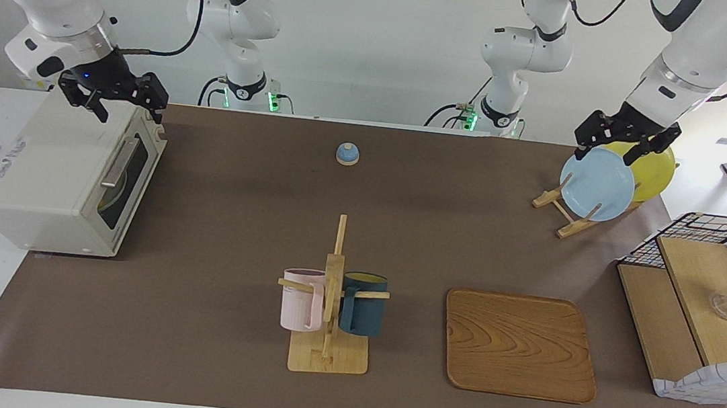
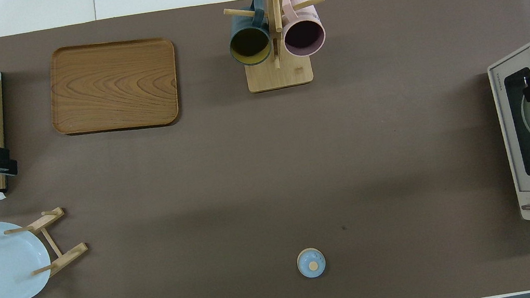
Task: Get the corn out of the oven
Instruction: 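Reach the right gripper into the white toaster oven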
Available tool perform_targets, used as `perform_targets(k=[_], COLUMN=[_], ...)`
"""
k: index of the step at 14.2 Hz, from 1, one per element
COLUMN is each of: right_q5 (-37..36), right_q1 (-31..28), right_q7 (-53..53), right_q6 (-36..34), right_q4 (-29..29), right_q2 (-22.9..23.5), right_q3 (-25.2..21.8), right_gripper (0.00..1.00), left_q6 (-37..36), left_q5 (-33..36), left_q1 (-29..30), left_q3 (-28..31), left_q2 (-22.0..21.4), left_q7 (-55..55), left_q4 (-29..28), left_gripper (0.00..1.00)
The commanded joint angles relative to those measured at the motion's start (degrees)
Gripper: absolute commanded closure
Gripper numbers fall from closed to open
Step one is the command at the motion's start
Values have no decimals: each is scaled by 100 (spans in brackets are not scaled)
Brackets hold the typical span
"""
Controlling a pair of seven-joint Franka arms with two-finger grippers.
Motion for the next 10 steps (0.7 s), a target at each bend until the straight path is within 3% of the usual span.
perform_targets(k=[1, 7, 8, 9, 10], right_q5=[139, 122, 122, 122, 130], right_q1=[-7, -59, -25, -24, -33], right_q7=[95, -53, -176, -247, -256], right_q6=[91, 257, 510, 635, 775], right_q4=[-105, -253, -446, -639, -867], right_q2=[-108, -178, -257, -336, -415], right_q3=[8, 25, 25, 25, 25], right_gripper=[0, 0, 22, 74, 100], left_q6=[24, 24, 24, 24, 15], left_q5=[102, 102, 102, 102, 102], left_q1=[-3, -3, -3, -3, -3], left_q3=[11, 11, 11, 11, 11], left_q2=[-135, -126, -135, -135, -135], left_q7=[66, 66, 66, 66, 58], left_q4=[-140, -131, -140, -140, -140], left_gripper=[0, 0, 0, 0, 0])
